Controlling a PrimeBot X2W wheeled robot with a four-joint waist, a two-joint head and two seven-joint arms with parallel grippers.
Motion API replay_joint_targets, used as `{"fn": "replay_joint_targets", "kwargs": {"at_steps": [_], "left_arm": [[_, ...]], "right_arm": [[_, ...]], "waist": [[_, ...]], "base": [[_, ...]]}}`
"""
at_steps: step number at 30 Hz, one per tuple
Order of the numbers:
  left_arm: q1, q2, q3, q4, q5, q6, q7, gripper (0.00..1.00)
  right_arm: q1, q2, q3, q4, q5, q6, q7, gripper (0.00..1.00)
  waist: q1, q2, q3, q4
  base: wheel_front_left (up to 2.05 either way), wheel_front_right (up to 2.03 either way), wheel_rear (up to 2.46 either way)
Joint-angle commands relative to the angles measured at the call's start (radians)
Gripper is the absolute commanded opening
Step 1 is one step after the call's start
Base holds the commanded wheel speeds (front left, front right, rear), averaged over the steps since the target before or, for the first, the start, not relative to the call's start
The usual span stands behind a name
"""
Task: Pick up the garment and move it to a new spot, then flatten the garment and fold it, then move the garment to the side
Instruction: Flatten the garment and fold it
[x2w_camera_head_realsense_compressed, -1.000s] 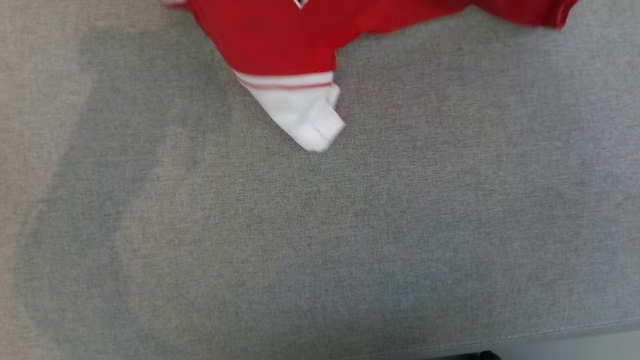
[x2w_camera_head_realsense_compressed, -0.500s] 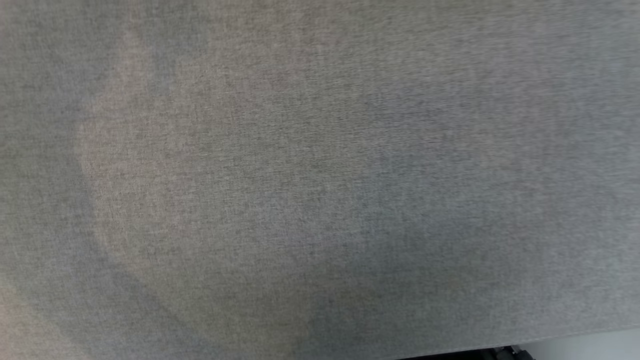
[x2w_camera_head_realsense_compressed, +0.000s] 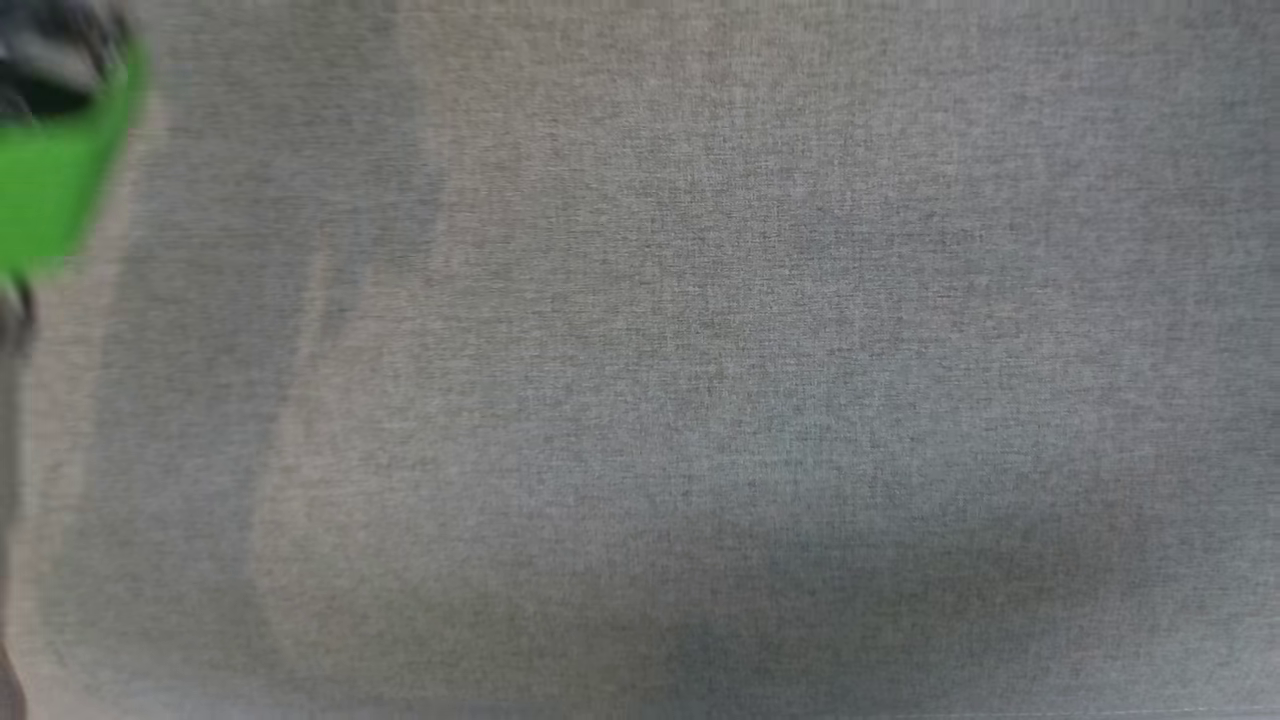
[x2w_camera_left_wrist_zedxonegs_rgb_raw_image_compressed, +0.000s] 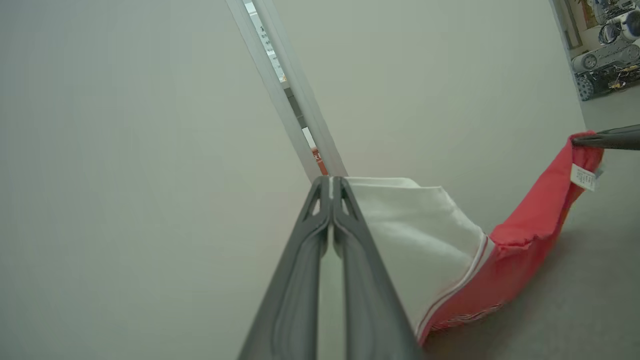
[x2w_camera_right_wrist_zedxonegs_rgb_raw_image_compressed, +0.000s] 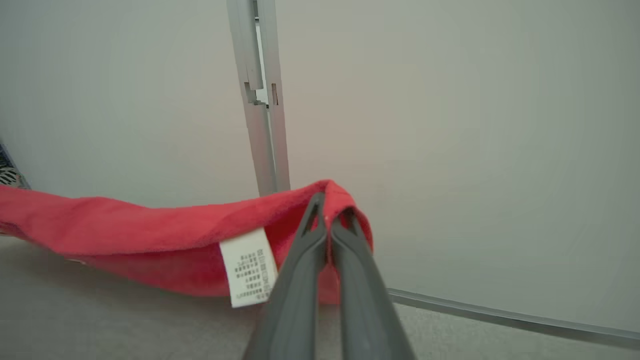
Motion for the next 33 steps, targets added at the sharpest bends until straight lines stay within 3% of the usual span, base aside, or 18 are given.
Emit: {"fn": "replay_joint_targets", "kwargs": {"at_steps": [1,8,17,26,33], "left_arm": [[0.069,0.003,0.021,-0.022,-0.012,-0.005,0.0,0.0],[0.565,-0.025,0.079,-0.105,-0.072,-0.004,-0.001,0.0],[0.954,-0.053,0.069,-0.164,-0.142,-0.004,-0.001,0.0],[1.136,0.011,-0.02,-0.208,-0.166,-0.005,-0.001,0.0],[1.091,0.03,-0.055,-0.157,-0.146,-0.002,0.018,0.0]], "right_arm": [[0.059,-0.001,-0.017,-0.023,0.014,-0.001,-0.004,0.0],[0.494,0.002,-0.098,-0.151,0.111,-0.001,-0.004,0.0],[0.845,-0.038,-0.137,-0.252,0.189,-0.001,-0.004,0.0],[1.091,-0.075,-0.187,-0.324,0.186,-0.001,-0.005,0.0],[1.155,-0.079,-0.195,-0.338,0.205,-0.001,-0.004,0.0]], "waist": [[-0.0001,0.0,-0.132,-0.022],[-0.0001,0.0,-0.346,-0.054],[-0.0001,0.0,-0.496,-0.077],[-0.0001,0.0,-0.558,-0.063],[-0.0001,0.0,-0.541,-0.06]], "base": [[0.0,0.0,0.0],[0.0,0.0,0.0],[0.0,0.0,0.0],[0.0,0.0,0.0],[0.0,0.0,0.0]]}}
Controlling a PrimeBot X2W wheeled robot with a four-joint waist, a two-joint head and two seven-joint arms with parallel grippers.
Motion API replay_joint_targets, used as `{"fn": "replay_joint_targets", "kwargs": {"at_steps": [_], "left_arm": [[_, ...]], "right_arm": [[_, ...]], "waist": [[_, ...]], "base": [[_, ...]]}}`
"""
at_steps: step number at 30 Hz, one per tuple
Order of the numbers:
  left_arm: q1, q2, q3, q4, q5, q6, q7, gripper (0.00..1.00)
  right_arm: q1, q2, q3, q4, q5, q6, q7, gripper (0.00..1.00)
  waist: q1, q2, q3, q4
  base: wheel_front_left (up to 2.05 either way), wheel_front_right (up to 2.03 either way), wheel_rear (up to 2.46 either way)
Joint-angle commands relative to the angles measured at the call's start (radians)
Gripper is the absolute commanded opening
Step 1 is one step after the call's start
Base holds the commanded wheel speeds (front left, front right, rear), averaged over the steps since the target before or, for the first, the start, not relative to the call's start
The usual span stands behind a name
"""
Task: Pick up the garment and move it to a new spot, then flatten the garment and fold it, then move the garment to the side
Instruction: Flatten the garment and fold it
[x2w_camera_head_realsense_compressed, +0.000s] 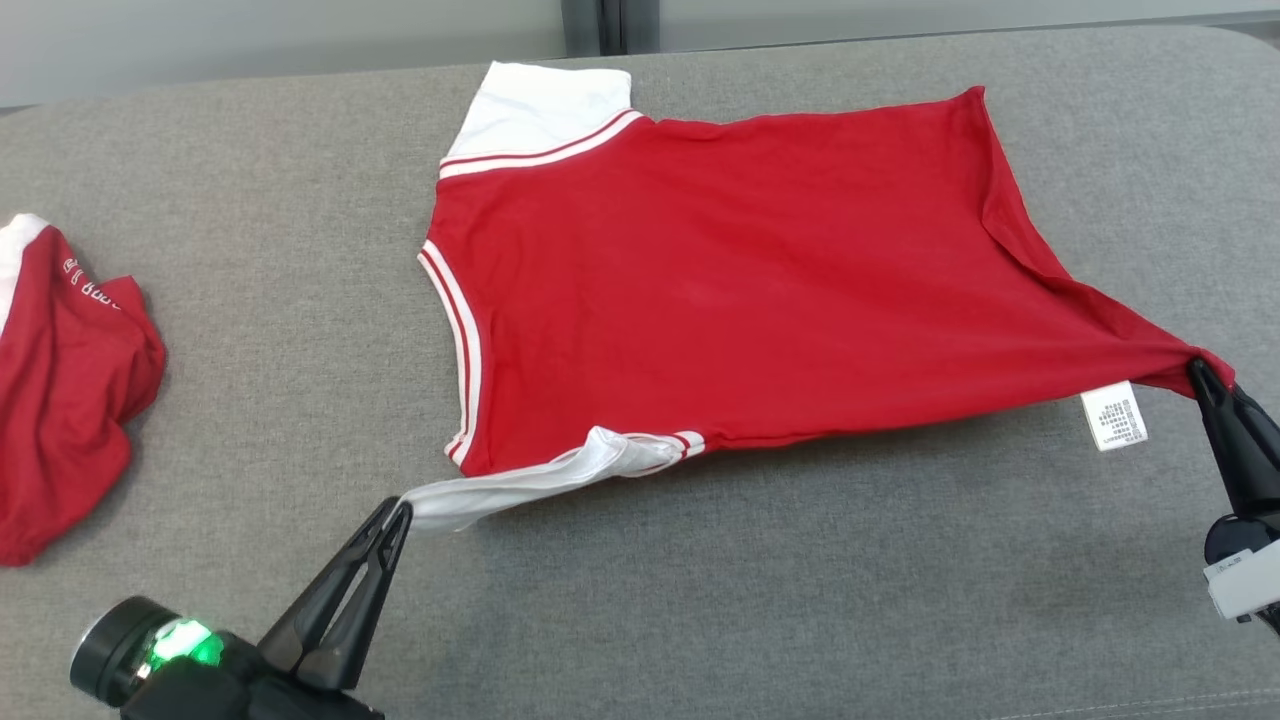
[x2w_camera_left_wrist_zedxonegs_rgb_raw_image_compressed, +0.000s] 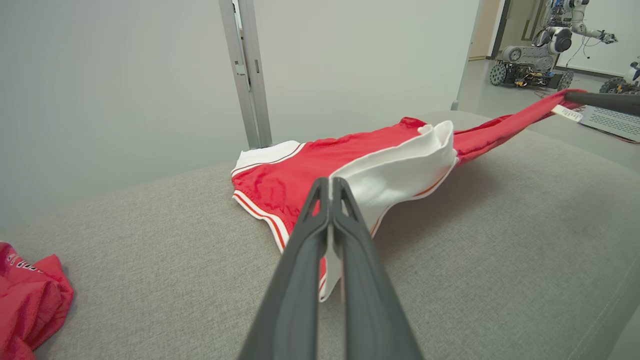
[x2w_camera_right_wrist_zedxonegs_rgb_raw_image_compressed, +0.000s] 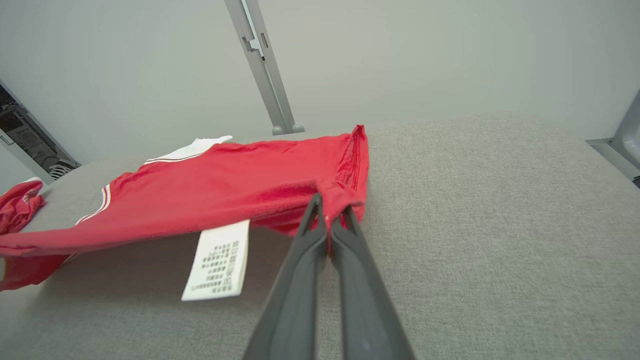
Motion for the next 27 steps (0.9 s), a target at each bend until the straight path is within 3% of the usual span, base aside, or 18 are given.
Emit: {"fn": "replay_joint_targets", "kwargs": {"at_steps": [1,9,20,26,27], "left_arm": [[-0.049,-0.002,-0.004,0.014,0.008,0.004,0.009,0.0],[-0.297,-0.006,-0.06,0.139,0.057,0.002,0.038,0.0],[-0.66,0.056,-0.187,0.34,0.102,0.001,0.004,0.0],[-0.777,0.049,-0.229,0.439,0.118,0.001,-0.012,0.0],[-0.791,0.046,-0.238,0.456,0.12,0.001,-0.015,0.0]], "right_arm": [[-0.005,0.006,0.006,0.009,0.006,-0.001,-0.004,0.0],[-0.14,0.023,0.058,0.076,0.038,-0.001,-0.004,0.0],[-0.399,-0.019,0.179,0.201,0.074,-0.001,-0.004,0.0],[-0.504,-0.03,0.251,0.264,0.092,-0.001,-0.004,0.0],[-0.521,-0.029,0.269,0.277,0.094,-0.001,-0.004,0.12]], "waist": [[0.0002,0.0,0.016,0.002],[0.0002,0.0,0.102,0.016],[0.0002,0.0,0.235,0.022],[0.0002,0.0,0.289,0.021],[0.0002,0.0,0.296,0.02]], "base": [[0.0,0.0,0.0],[0.0,0.0,0.0],[0.0,0.0,0.0],[0.0,0.0,0.0],[0.0,0.0,0.0]]}}
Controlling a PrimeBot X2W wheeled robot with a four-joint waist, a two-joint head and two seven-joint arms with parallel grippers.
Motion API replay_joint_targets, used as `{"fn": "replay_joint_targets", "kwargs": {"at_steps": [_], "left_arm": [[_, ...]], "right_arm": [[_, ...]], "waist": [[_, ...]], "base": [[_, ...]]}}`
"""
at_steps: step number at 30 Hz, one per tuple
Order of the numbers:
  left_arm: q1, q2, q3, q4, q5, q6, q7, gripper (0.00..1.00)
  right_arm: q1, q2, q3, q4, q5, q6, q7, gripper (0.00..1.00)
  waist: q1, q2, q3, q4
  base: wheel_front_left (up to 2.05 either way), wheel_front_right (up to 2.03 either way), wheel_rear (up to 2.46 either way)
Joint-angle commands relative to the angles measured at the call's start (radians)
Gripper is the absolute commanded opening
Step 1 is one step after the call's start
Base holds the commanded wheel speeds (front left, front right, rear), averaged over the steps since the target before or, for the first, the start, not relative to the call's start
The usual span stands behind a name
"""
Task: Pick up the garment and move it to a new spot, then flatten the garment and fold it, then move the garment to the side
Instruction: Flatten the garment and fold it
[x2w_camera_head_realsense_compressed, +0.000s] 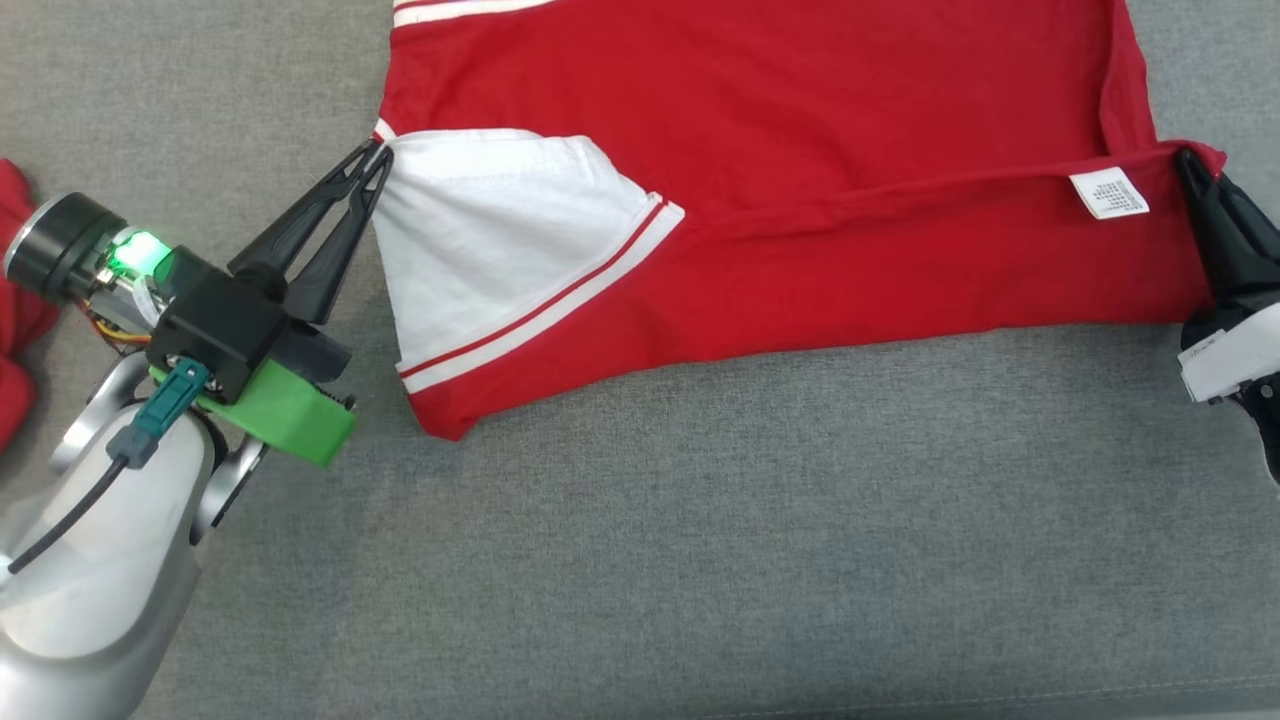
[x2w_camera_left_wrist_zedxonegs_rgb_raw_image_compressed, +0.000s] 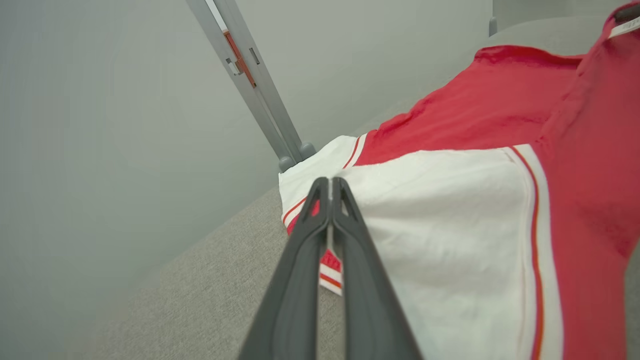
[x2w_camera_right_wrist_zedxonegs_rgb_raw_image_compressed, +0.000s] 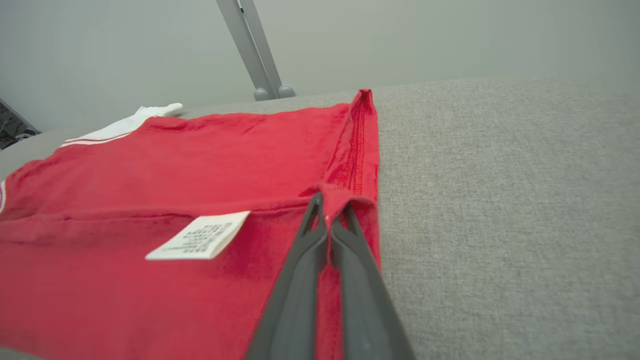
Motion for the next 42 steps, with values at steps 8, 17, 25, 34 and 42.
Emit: {"fn": "replay_joint_targets", "kwargs": {"at_steps": [8,17,25,34,42], "left_arm": [[-0.065,-0.041,-0.046,0.117,-0.021,0.001,-0.008,1.0],[0.146,-0.098,0.066,0.081,-0.102,0.089,-0.008,1.0],[0.439,-0.199,0.11,0.067,-0.344,0.107,0.042,1.0],[0.476,-0.259,0.1,0.109,-0.453,0.103,0.116,1.0],[0.417,-0.248,0.07,0.181,-0.426,0.085,0.136,0.0]], "right_arm": [[-0.09,0.003,0.099,0.092,-0.006,-0.001,-0.003,1.0],[-0.001,0.006,0.02,0.077,-0.141,-0.001,-0.003,1.0],[0.189,0.084,-0.11,0.007,-0.219,-0.001,-0.003,1.0],[0.281,0.155,-0.154,-0.028,-0.231,-0.001,-0.003,1.0],[0.271,0.169,-0.165,-0.032,-0.237,-0.001,-0.003,1.0]], "waist": [[0.0001,0.0,0.014,0.001],[0.0001,0.0,-0.121,-0.016],[0.0001,0.0,-0.218,-0.027],[0.0001,0.0,-0.234,-0.05],[0.0001,0.0,-0.205,-0.06]], "base": [[0.0,0.0,0.0],[0.0,0.0,0.0],[0.0,0.0,0.0],[0.0,0.0,0.0],[0.0,0.0,0.0]]}}
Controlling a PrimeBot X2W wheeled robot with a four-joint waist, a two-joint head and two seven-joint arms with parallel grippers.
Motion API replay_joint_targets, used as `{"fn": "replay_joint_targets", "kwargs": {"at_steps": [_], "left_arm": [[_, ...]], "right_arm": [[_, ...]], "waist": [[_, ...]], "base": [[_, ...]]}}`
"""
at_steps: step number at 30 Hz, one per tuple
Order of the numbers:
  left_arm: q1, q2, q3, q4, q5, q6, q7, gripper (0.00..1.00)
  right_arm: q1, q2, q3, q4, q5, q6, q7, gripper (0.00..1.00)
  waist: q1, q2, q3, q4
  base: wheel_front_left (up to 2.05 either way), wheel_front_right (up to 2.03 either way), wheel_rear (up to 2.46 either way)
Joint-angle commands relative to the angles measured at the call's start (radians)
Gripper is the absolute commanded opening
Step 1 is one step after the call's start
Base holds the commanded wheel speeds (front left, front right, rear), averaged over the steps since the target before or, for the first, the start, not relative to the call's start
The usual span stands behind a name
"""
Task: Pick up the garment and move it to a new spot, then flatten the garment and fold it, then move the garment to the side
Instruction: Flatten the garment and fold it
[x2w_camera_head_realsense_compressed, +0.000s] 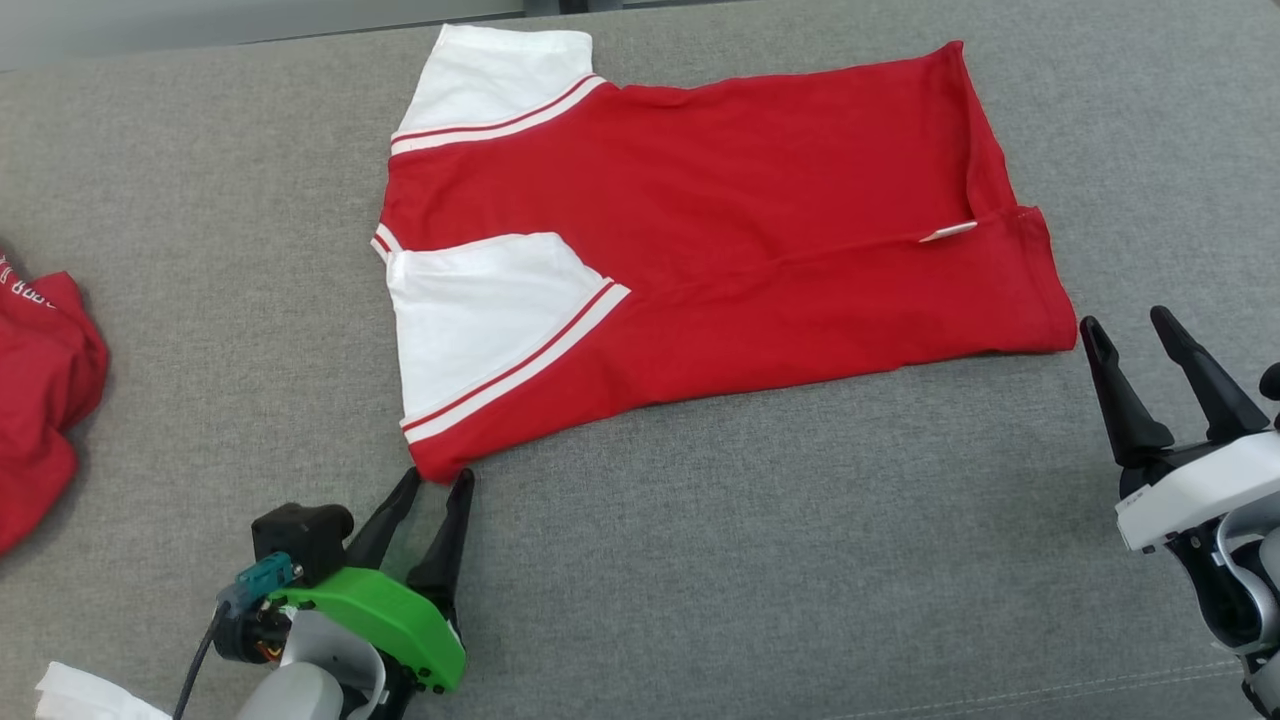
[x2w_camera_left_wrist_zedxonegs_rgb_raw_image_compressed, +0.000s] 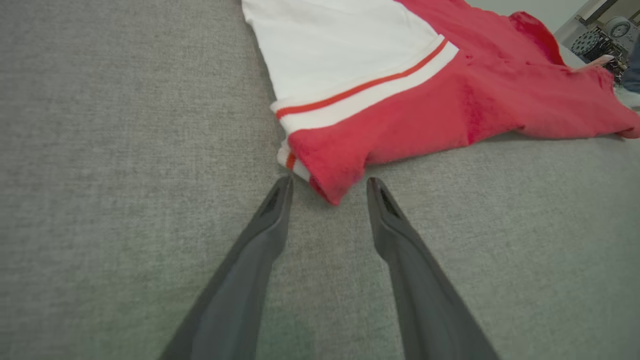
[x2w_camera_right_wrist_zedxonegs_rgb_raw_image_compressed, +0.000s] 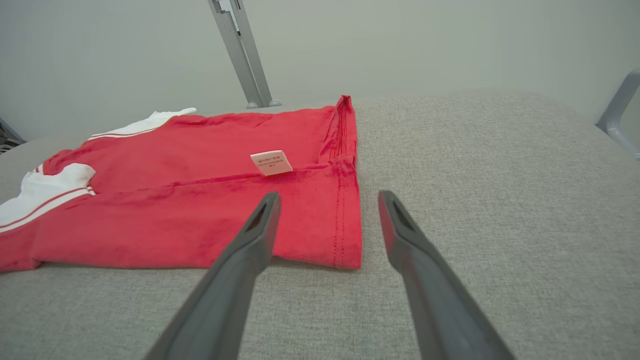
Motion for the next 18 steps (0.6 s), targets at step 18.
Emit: {"fn": "replay_joint_targets", "kwargs": {"at_steps": [18], "left_arm": [[-0.108,0.08,-0.087,0.062,0.174,-0.006,-0.073,0.0]], "right_arm": [[-0.091,0.034,0.029,0.193,0.051,-0.001,-0.003,1.0]], "waist": [[0.0,0.0,0.049,0.062]], "base": [[0.0,0.0,0.0]]}}
